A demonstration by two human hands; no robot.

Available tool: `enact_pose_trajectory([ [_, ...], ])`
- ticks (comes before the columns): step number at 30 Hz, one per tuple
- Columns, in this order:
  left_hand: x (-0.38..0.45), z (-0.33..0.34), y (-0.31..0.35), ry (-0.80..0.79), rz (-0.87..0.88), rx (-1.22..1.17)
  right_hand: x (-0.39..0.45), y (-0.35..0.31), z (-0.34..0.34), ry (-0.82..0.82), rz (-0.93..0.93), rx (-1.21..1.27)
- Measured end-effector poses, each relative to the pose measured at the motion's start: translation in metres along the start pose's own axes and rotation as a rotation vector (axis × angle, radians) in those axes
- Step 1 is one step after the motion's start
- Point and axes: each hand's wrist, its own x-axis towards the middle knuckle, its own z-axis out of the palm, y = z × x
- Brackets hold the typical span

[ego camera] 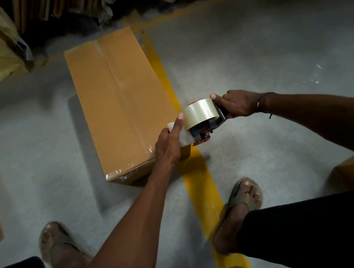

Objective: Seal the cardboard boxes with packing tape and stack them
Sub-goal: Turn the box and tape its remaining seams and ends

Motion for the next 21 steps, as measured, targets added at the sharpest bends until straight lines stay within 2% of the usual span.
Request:
enact_pose_trajectory([
  [3, 0.044, 0.014, -0.026, -0.184, -0.09, -0.101, -0.001, 0.001, 0.001, -0.004, 0.015, 0.012],
  [7, 0.004, 0.017, 0.026, -0.188, -0.048, -0.279, -0.001, 0.004, 0.0, 0.011, 0.036, -0.043],
  [11, -0.006, 0.023, 0.04, -0.292, -0.044, -0.444, -0.003, 0.01, -0.001, 0.022, 0.054, -0.066],
  [18, 0.009, 0.029, 0.038, -0.273, -0.167, -0.512, -0.001, 0.005, 0.002, 0.014, 0.094, -0.006],
  [21, -0.012, 0.022, 0.054, -0.231, -0.194, -0.459, 0.005, -0.001, 0.004, 0.011, 0.096, 0.033],
])
